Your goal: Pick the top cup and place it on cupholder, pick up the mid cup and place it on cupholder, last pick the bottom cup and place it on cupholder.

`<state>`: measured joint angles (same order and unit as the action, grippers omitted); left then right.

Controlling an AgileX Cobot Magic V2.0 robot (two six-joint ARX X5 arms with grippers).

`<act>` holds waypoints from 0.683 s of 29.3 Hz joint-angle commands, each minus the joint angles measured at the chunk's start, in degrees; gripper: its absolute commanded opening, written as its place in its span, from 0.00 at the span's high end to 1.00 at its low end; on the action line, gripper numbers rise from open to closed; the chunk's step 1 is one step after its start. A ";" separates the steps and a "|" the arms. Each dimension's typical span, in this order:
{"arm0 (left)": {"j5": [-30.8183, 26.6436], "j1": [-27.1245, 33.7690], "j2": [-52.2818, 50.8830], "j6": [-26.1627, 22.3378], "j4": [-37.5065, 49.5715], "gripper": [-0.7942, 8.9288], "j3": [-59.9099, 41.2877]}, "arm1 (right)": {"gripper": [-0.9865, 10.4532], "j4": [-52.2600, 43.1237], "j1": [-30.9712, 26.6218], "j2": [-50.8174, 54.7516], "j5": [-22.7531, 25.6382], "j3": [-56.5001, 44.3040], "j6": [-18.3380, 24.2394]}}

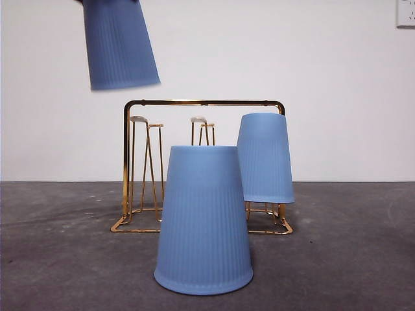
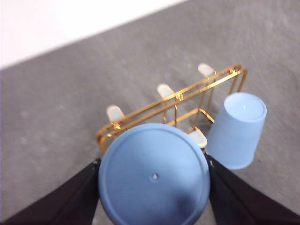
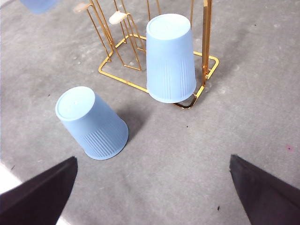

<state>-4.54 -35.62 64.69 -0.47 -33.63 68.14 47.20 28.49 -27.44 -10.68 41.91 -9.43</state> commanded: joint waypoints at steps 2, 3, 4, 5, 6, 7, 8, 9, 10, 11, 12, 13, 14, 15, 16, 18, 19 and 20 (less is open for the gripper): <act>4.26 2.47 4.70 0.07 2.23 0.67 1.01 | 0.46 -0.48 0.42 -0.09 0.11 0.42 0.02; 4.42 2.84 5.73 0.07 2.62 0.67 1.01 | 0.46 -0.46 0.42 -0.09 0.11 0.42 0.02; 4.44 3.13 6.71 0.07 2.89 0.67 1.01 | 0.46 -0.46 0.42 -0.09 0.11 0.42 0.02; 4.44 3.50 7.91 0.07 3.02 0.67 1.01 | 0.46 -0.44 0.42 -0.09 0.11 0.42 0.02; 4.44 3.76 8.81 0.04 3.04 0.67 1.01 | 0.46 -0.42 0.42 -0.09 0.11 0.42 0.02; 4.46 4.09 9.77 0.04 3.04 0.67 1.01 | 0.46 -0.44 0.42 -0.09 0.09 0.42 0.02; 4.59 4.46 10.75 0.04 3.15 0.67 1.01 | 0.46 -0.44 0.42 -0.09 0.09 0.42 0.02; 4.90 4.68 11.58 0.04 3.21 0.67 1.01 | 0.46 -0.44 0.42 -0.09 0.11 0.42 0.02; 5.73 5.01 13.00 0.04 3.23 0.66 1.01 | 0.46 -0.46 0.42 -0.09 0.13 0.42 0.02; 6.19 5.27 14.25 0.04 3.28 0.66 1.01 | 0.46 -0.48 0.42 -0.09 0.17 0.42 0.02; 6.34 5.38 15.74 0.04 3.28 0.66 1.01 | 0.46 -0.50 0.42 -0.09 0.20 0.42 0.04; 6.40 5.40 16.98 0.04 3.23 0.66 1.01 | 0.46 -0.52 0.42 -0.09 0.20 0.42 0.04; 6.49 5.42 18.32 0.04 3.19 0.66 1.01 | 0.46 -0.52 0.42 -0.09 0.20 0.42 0.02; 6.49 5.42 19.32 0.04 3.21 0.66 1.01 | 0.46 -0.52 0.42 -0.09 0.20 0.42 0.02; 6.54 5.42 20.50 0.04 3.19 0.66 1.01 | 0.46 -0.52 0.42 -0.09 0.20 0.42 0.04; 6.54 5.40 21.86 0.07 2.56 0.66 1.01 | 0.46 -0.55 0.42 -0.09 0.20 0.42 0.04; 6.54 5.40 22.08 0.07 2.19 0.65 1.01 | 0.46 -0.61 0.42 -0.09 0.20 0.42 0.13; 6.54 5.40 22.14 0.07 1.84 0.61 1.01 | 0.46 -0.79 0.42 -0.09 0.20 0.42 0.48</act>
<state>1.89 -30.02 85.95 -0.45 -31.68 68.16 47.11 28.49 -27.44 -10.52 41.89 -9.30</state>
